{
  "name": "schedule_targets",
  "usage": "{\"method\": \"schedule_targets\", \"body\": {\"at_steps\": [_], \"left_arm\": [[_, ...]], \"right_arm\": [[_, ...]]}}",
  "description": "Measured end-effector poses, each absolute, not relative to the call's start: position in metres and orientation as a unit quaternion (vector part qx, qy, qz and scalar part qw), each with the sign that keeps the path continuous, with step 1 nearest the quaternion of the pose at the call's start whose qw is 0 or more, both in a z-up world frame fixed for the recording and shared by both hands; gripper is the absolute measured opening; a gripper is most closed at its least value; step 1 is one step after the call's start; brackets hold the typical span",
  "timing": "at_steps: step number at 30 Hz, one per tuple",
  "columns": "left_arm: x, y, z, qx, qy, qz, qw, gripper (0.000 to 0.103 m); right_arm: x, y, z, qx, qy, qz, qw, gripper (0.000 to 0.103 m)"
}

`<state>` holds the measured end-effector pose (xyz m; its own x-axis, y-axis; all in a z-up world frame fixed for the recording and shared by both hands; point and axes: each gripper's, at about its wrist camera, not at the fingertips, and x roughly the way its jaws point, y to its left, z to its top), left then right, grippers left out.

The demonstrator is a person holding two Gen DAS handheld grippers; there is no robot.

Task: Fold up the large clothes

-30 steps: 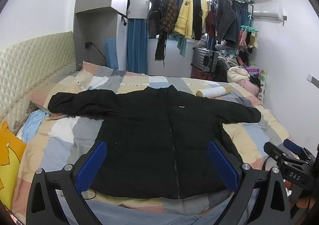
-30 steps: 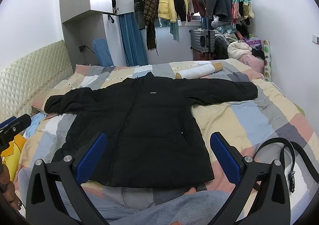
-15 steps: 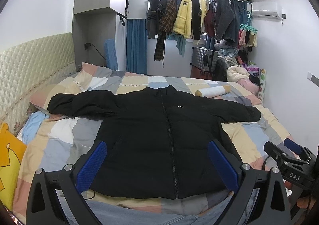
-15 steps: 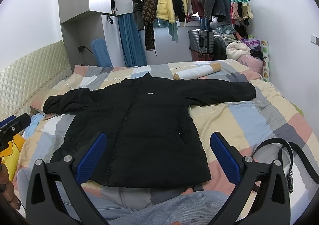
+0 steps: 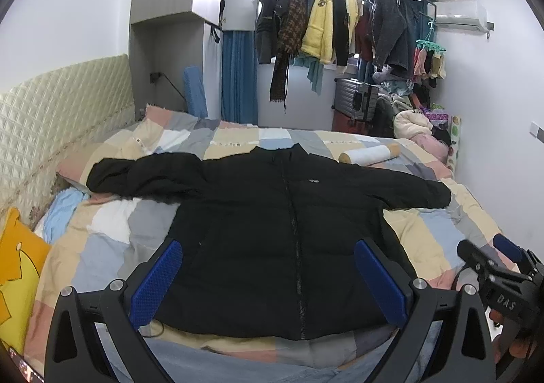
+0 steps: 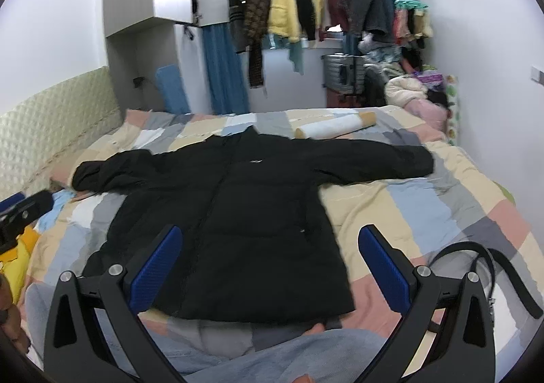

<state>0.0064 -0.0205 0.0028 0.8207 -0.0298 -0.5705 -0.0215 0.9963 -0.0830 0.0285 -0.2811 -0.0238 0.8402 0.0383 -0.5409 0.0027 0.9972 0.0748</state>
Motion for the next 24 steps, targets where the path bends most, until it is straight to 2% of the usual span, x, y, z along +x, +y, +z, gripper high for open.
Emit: {"method": "schedule_targets", "body": {"at_steps": [6,10,17,24], "left_arm": [[0.011,-0.031,0.021,-0.06,0.319,-0.001,0.946,0.102],[0.009,-0.04,0.053,-0.042,0.319,-0.004,0.947,0.102],[0.007,-0.075,0.104,-0.016,0.344,-0.081,0.935,0.102],[0.028,-0.097,0.124,-0.018,0.361,-0.114,0.925,0.102]], "right_arm": [[0.041,-0.307,-0.022,0.042,0.291,-0.015,0.956,0.103],[0.057,-0.328,-0.027,0.045,0.304,-0.032,0.951,0.103],[0.094,-0.376,-0.035,0.096,0.309,-0.054,0.945,0.103],[0.131,-0.41,-0.057,0.139,0.341,-0.057,0.928,0.103]]}}
